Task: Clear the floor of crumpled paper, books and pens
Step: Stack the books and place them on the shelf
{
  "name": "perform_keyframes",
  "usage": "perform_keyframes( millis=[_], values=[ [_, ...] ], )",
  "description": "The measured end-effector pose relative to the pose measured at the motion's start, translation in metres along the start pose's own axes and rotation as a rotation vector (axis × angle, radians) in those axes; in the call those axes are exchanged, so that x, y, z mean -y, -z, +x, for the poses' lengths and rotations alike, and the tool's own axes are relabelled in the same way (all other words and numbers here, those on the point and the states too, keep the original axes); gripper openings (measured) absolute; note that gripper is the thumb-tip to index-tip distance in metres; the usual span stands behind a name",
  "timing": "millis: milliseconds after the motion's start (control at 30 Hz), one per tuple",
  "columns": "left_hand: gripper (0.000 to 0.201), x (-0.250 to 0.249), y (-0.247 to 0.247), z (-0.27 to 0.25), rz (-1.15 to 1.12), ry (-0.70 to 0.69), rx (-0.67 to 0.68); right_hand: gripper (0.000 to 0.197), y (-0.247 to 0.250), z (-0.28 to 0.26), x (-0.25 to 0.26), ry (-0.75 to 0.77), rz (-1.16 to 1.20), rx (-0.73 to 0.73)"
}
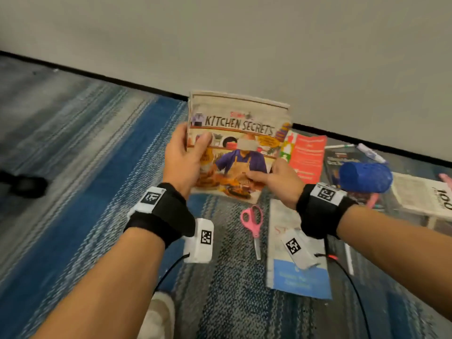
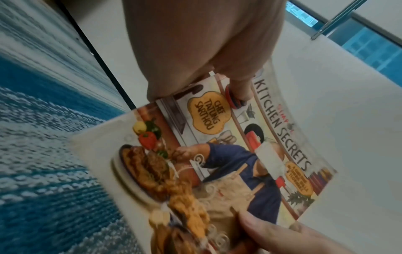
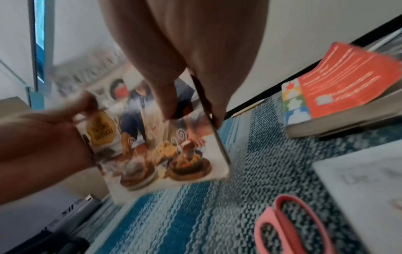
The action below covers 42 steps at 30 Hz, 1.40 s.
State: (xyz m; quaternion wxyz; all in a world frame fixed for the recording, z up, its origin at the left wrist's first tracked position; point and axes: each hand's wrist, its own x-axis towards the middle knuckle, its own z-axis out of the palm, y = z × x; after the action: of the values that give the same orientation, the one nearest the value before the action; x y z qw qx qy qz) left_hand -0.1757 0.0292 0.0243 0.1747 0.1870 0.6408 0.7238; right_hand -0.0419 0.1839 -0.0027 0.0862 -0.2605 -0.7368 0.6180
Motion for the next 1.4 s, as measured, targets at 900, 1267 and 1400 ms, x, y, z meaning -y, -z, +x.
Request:
perform_keyframes(
  millis=[900,1267,1400],
  values=[
    [0.042,0.128,0.003,-0.002,0.766,0.551,-0.161,0.029,0.023,-0.004,-0.064,-0.163,-0.937,0.124],
    [0.03,0.098,-0.123,-0.053,1.285,0.076,0.567,0.059,0.104,-0.084,-0.098,-0.812,-1.019,0.188],
    [0.038,0.122,-0.154,-0.088,1.412,0.215,0.816,0.053,0.096,-0.086,-0.114,-0.764,-0.931,0.108]
  ],
)
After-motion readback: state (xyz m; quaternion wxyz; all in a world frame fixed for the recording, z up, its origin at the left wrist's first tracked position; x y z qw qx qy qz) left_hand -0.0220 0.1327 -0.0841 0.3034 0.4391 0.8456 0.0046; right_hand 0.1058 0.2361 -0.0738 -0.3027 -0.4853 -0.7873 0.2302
